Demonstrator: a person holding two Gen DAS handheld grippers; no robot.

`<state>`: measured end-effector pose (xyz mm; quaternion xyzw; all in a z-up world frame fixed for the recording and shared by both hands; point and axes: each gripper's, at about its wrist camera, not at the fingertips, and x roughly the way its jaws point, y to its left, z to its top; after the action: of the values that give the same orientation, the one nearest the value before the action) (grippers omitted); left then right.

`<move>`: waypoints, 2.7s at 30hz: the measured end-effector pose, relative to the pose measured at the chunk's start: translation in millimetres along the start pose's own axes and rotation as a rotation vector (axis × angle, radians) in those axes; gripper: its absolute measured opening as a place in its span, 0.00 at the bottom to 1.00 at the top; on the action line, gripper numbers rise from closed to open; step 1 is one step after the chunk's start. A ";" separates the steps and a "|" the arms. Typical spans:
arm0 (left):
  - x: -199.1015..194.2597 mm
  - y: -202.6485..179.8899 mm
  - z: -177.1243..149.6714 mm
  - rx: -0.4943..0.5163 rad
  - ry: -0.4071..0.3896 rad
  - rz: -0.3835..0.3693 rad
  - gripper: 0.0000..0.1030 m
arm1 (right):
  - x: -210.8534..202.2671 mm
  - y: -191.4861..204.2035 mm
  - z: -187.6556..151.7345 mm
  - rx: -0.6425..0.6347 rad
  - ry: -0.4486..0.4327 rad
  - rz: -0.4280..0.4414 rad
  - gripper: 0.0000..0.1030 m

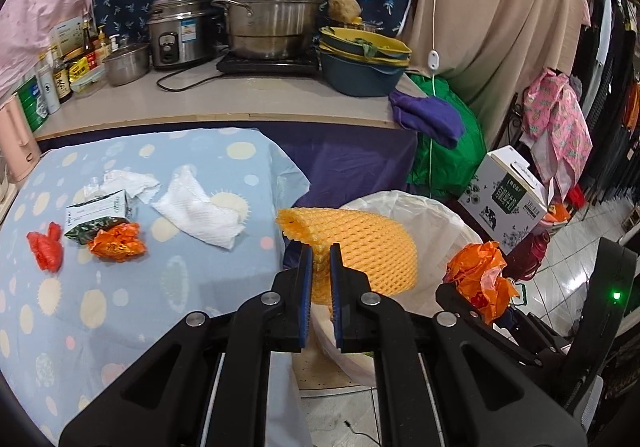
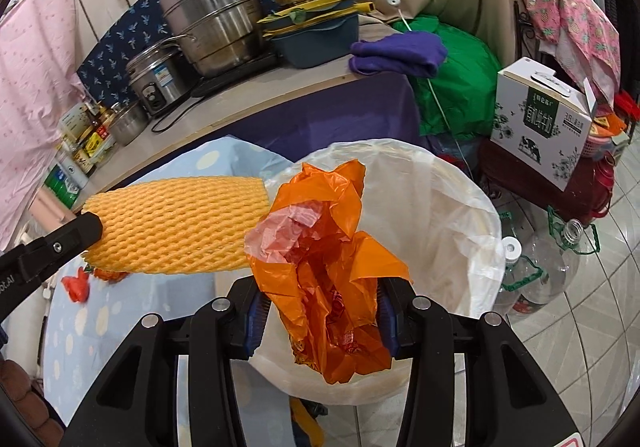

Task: Collect trash
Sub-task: 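Carry foam net and orange bag over the bin and open both tools to drop them, then grasp the red plastic bag with the left tool while the right tool grasps the orange snack wrapper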

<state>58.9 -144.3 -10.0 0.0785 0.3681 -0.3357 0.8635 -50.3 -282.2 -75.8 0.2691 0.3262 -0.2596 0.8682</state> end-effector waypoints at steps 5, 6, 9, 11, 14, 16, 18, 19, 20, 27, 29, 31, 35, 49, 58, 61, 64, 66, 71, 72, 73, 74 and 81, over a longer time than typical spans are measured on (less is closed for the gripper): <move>13.2 -9.4 -2.6 0.015 0.027 0.000 0.08 | 5.7 -10.0 -0.8 0.013 0.010 -0.014 0.43; 15.3 -11.1 -2.8 0.016 0.032 -0.001 0.08 | 6.3 -11.3 -1.6 0.016 0.012 -0.015 0.44; 19.9 -13.9 -4.2 0.017 0.047 -0.001 0.08 | 8.4 -15.8 -2.2 0.031 0.014 -0.018 0.46; 21.7 -15.0 -5.3 0.017 0.051 0.002 0.10 | 8.5 -17.5 -2.3 0.037 0.011 -0.020 0.48; 25.3 -15.3 -5.8 0.010 0.068 -0.002 0.12 | 9.4 -18.6 -1.4 0.043 0.012 -0.021 0.50; 26.6 -14.4 -6.1 0.004 0.073 -0.002 0.16 | 9.2 -19.3 -1.0 0.048 0.010 -0.019 0.53; 26.7 -13.8 -6.2 0.002 0.073 -0.003 0.24 | 8.3 -19.8 -0.4 0.052 0.004 -0.021 0.57; 26.3 -13.7 -6.3 0.000 0.070 -0.001 0.32 | 7.8 -19.9 -0.4 0.055 0.001 -0.022 0.61; 25.4 -13.7 -6.5 -0.001 0.064 0.002 0.37 | 7.0 -20.1 -0.2 0.059 -0.003 -0.021 0.62; 23.4 -11.8 -5.2 -0.006 0.057 0.010 0.40 | 4.9 -18.6 0.8 0.065 -0.012 -0.018 0.67; 22.9 -10.1 -5.0 -0.010 0.057 0.012 0.40 | 4.0 -17.0 0.9 0.063 -0.013 -0.015 0.67; 22.1 -8.7 -4.9 -0.014 0.056 0.013 0.40 | 2.9 -15.2 1.0 0.061 -0.015 -0.014 0.67; 20.4 -4.6 -5.3 -0.022 0.055 0.015 0.40 | 1.3 -11.2 0.9 0.054 -0.016 -0.010 0.68; 11.6 30.8 -4.0 -0.089 0.044 0.034 0.40 | 1.4 24.7 -3.3 -0.007 -0.007 0.013 0.68; -2.1 91.5 -11.9 -0.192 0.024 0.106 0.58 | 11.3 72.9 -10.8 -0.082 0.022 0.059 0.68; -6.9 123.2 -17.0 -0.244 0.022 0.151 0.63 | 18.6 97.7 -16.4 -0.118 0.041 0.086 0.68; -11.6 158.5 -23.5 -0.300 0.026 0.204 0.65 | 27.1 124.9 -23.2 -0.159 0.064 0.118 0.68; -15.0 183.7 -29.3 -0.335 0.029 0.247 0.68 | 32.2 142.0 -28.3 -0.185 0.076 0.138 0.68; -22.1 241.9 -45.9 -0.409 0.043 0.342 0.68 | 48.1 190.8 -41.2 -0.254 0.111 0.187 0.68; -23.2 255.6 -49.6 -0.428 0.046 0.361 0.68 | 50.8 199.3 -43.0 -0.264 0.115 0.195 0.68; -23.6 265.0 -52.2 -0.444 0.047 0.371 0.68 | 54.5 210.3 -45.4 -0.280 0.121 0.204 0.68; -24.4 274.6 -54.9 -0.460 0.050 0.381 0.68 | 57.4 219.0 -47.0 -0.293 0.124 0.211 0.68; -22.6 331.4 -64.0 -0.539 0.053 0.416 0.70 | 86.6 273.5 -53.1 -0.357 0.155 0.248 0.68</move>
<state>221.5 144.6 -77.3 -0.0704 0.4420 -0.0409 0.8933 154.8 -75.2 -89.6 0.1684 0.3973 -0.0675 0.8996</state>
